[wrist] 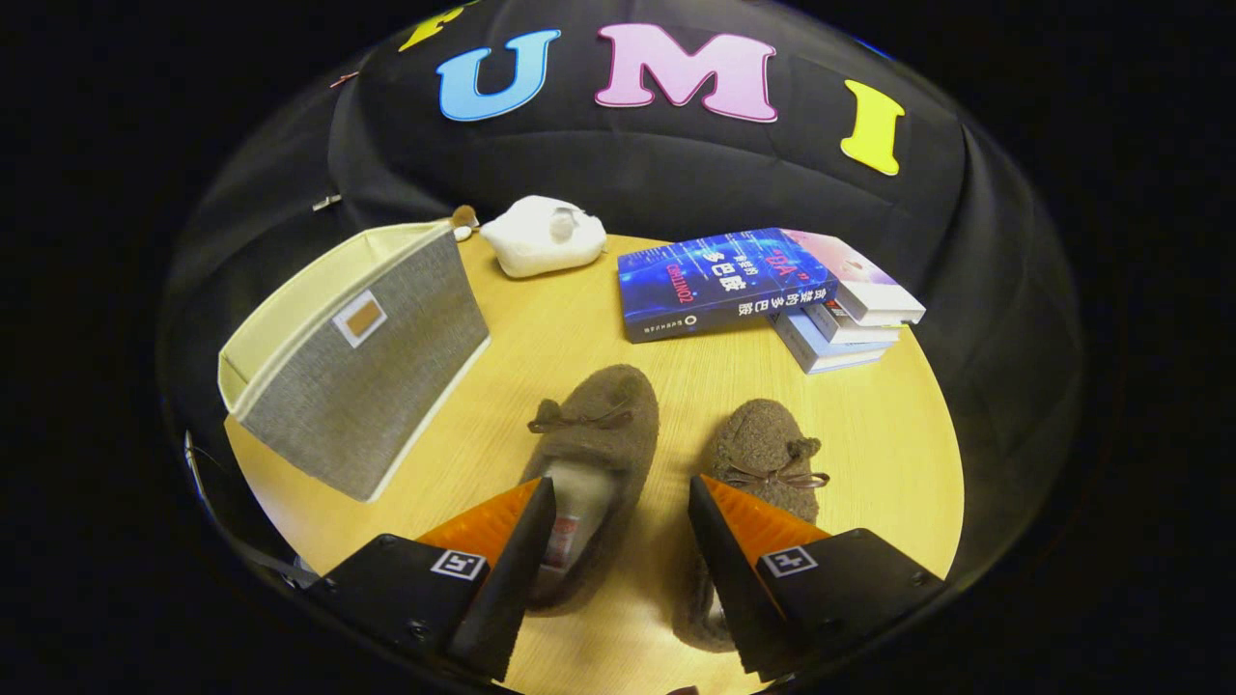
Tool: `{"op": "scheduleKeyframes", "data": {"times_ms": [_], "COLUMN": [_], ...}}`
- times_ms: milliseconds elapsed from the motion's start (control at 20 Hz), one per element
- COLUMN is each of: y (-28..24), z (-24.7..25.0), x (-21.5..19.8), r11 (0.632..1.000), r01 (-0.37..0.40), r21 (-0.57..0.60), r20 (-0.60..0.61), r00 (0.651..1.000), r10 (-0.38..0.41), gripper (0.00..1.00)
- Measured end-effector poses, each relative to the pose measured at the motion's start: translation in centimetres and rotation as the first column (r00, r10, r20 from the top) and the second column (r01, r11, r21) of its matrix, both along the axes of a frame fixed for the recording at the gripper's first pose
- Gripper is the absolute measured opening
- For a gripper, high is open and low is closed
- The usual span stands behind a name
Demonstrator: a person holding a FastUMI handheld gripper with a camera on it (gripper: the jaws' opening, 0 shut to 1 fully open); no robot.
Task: Open the storage box then place both shoes into the box .Put the left shoe in first, then the right shoe, with the right side of both shoes facing outward in a uniform manner.
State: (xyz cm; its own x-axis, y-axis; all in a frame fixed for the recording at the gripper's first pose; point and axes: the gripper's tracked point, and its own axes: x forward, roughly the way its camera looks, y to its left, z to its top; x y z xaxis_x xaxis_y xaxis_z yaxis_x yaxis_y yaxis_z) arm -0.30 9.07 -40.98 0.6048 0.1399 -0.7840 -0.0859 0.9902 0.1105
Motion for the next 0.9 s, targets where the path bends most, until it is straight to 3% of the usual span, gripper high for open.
{"op": "scheduleKeyframes", "data": {"times_ms": [400, 550, 750, 900], "y": [-0.1, -0.4, -0.2, 0.3], "z": [-4.2, -4.9, -4.7, -3.8], "x": [3.2, 3.6, 3.1, 2.9], "r11": [0.998, 0.996, 0.99, 0.986], "r01": [0.057, 0.092, 0.137, 0.165], "r21": [-0.016, -0.021, -0.005, 0.035], "r20": [-0.023, -0.035, -0.07, -0.083], "r00": [0.998, 0.995, 0.988, 0.983], "r10": [-0.058, -0.092, -0.137, -0.162], "gripper": [0.67, 0.49, 0.09, 0.08]}}
